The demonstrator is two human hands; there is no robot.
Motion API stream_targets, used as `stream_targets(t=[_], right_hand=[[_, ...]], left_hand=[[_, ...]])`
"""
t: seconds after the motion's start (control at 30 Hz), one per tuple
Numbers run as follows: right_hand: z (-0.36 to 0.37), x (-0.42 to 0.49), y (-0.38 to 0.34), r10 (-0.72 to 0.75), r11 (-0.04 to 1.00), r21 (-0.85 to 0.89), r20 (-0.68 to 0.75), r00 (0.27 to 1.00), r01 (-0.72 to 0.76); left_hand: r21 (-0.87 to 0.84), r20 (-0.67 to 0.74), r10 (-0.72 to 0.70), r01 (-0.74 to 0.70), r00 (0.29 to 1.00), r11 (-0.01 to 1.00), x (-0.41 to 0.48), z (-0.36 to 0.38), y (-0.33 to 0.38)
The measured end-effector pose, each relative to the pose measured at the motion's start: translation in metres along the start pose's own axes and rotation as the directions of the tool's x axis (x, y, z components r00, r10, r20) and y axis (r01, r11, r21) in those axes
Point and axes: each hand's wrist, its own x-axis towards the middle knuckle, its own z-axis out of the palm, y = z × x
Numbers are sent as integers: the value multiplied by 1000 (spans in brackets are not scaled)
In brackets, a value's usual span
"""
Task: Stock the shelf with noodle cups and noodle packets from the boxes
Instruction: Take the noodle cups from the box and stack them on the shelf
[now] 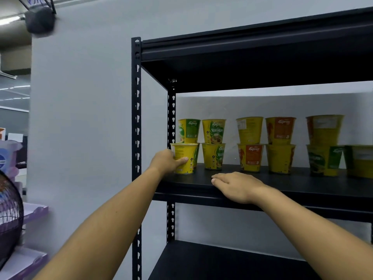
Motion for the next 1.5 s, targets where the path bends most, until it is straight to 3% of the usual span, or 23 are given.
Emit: stream_targets(t=[0.13,0.27,0.6,0.73,1.0,1.23,1.5], right_hand=[[-2,-9,-1,-44,999,28,-50,998,45],[-4,-22,5,-114,993,1,-101,988,115],[2,-123,46,-262,965,-49,-188,947,257],[22,-174,65,-254,967,-20,-87,963,253],[136,-292,90,-176,984,78,261,949,161],[256,-375,87,-72,986,165,489,869,-11],[393,-445,56,98,945,131,758,645,-298]], left_hand=[[111,-22,10,-8,1000,994,-22,-3,11],[66,-26,36,-34,999,997,-54,6,21],[85,-77,393,-387,916,918,-166,48,57],[-23,-39,407,-408,913,913,-228,82,67],[-149,299,302,-268,905,952,-362,179,51],[-146,644,174,-104,745,984,-467,260,1],[2,907,-7,13,421,1000,-554,344,-70]])
